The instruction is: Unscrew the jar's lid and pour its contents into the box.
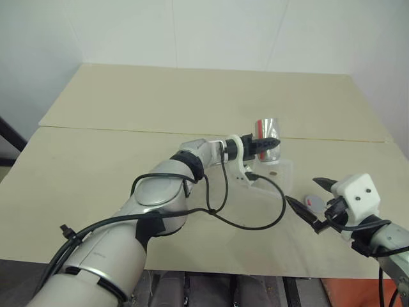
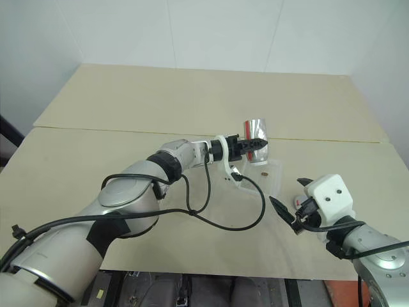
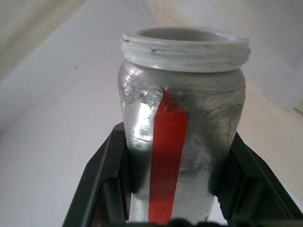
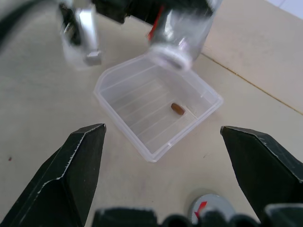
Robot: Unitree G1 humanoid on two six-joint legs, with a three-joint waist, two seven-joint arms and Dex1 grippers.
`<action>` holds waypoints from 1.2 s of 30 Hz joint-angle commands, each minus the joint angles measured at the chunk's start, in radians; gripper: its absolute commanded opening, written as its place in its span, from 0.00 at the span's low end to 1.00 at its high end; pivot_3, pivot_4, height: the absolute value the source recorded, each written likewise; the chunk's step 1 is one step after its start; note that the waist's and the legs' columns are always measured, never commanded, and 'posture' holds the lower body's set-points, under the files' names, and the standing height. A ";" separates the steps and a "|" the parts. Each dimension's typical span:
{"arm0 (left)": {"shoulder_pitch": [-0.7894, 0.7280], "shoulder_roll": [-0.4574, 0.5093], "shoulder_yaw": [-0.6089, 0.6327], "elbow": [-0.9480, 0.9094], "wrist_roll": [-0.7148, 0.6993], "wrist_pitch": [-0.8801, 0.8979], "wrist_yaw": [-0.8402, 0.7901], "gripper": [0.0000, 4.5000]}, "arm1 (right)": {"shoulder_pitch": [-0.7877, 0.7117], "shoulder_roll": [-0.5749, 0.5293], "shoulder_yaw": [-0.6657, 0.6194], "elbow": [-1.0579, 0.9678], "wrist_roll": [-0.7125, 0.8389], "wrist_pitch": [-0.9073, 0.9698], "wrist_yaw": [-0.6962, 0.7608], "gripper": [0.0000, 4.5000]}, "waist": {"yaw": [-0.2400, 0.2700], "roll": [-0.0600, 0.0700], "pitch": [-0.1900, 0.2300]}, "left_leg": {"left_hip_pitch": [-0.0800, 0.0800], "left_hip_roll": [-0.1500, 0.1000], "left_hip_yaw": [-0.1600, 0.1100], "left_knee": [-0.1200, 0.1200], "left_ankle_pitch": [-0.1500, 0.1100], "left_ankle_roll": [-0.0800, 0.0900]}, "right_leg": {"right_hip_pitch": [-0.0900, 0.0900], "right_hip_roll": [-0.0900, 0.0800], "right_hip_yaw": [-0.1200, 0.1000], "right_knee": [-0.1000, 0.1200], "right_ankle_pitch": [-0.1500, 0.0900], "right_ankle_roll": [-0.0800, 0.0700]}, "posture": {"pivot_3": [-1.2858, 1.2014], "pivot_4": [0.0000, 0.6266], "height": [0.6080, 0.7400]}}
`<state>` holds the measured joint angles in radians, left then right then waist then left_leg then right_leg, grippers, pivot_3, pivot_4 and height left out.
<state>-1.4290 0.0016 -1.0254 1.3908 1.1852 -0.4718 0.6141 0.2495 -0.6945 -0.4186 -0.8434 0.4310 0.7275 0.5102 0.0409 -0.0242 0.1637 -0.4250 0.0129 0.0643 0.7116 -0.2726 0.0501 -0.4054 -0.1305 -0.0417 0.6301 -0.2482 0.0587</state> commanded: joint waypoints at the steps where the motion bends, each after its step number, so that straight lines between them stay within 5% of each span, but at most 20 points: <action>1: 0.034 0.023 0.172 -0.003 -0.192 -0.083 -0.163 0.43 | -0.006 -0.006 -0.019 -0.010 -0.009 -0.012 -0.006 1.00 | -0.002 0.000 0.000 | 0.000 0.000 0.000 0.000 0.000 0.000 | 0.000 0.000 0.000 0.000 0.000 0.000 | 0.52 0.24 1.00; 5: 0.113 0.054 0.437 -0.027 -0.472 -0.159 -0.412 0.43 | 0.001 -0.002 -0.032 -0.003 -0.009 -0.020 0.001 1.00 | -0.006 0.001 0.000 | 0.001 0.000 0.001 0.000 0.002 -0.003 | 0.000 0.000 0.000 0.001 0.000 0.000 | 0.52 0.24 1.00; 9: 0.243 0.001 0.821 -0.097 -0.935 -0.118 -0.897 0.43 | -0.009 0.001 -0.019 0.019 -0.012 -0.034 0.008 1.00 | -0.007 0.001 -0.001 | 0.001 0.000 0.001 0.001 0.002 -0.003 | 0.001 0.000 0.000 0.002 0.000 0.000 | 0.52 0.24 1.00; 13: 0.418 -0.024 0.965 -0.294 -1.168 -0.066 -1.140 0.43 | -0.047 -0.002 0.020 0.062 -0.024 -0.056 0.015 1.00 | -0.014 0.002 -0.001 | 0.002 0.000 0.001 0.002 0.002 -0.003 | 0.002 0.000 0.000 0.002 0.000 0.000 | 0.52 0.24 1.00; 22: 0.852 -0.028 0.938 -0.920 -1.208 0.209 -1.083 0.43 | -0.098 -0.010 0.086 0.139 -0.057 -0.110 0.039 1.00 | -0.028 0.002 -0.001 | 0.004 0.001 0.000 0.001 0.002 -0.004 | 0.003 0.000 0.001 0.003 0.000 0.000 | 0.52 0.24 1.00; 32: 0.974 0.023 0.930 -1.007 -1.209 0.334 -1.048 0.43 | -0.117 -0.007 0.109 0.170 -0.080 -0.134 0.053 1.00 | -0.030 0.004 -0.003 | 0.015 0.001 -0.001 -0.001 -0.002 0.003 | 0.014 0.001 0.001 0.000 0.000 0.000 | 0.52 0.24 1.00; 33: 0.976 0.020 0.934 -1.012 -1.222 0.346 -1.049 0.59 | -0.119 -0.006 0.112 0.171 -0.081 -0.134 0.051 1.00 | -0.030 0.005 -0.004 | 0.017 0.001 -0.001 -0.001 -0.002 0.003 | 0.016 0.001 0.001 -0.001 0.000 0.000 | 0.52 0.24 1.00; 36: 0.984 0.026 0.931 -1.031 -1.232 0.380 -1.052 0.79 | -0.119 -0.003 0.116 0.174 -0.089 -0.143 0.049 1.00 | -0.029 0.005 -0.004 | 0.018 0.001 0.000 -0.001 -0.003 0.004 | 0.016 0.001 0.001 -0.001 0.000 -0.001 | 0.52 0.24 1.00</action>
<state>-0.4400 0.0252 -0.0956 0.3903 -0.0377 -0.0969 -0.4340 0.1387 -0.6949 -0.2889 -0.6570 0.3532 0.6166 0.5620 0.0117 -0.0189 0.1596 -0.4066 0.0140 0.0637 0.7102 -0.2752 0.0543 -0.3894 -0.1299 -0.0406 0.6291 -0.2479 0.0581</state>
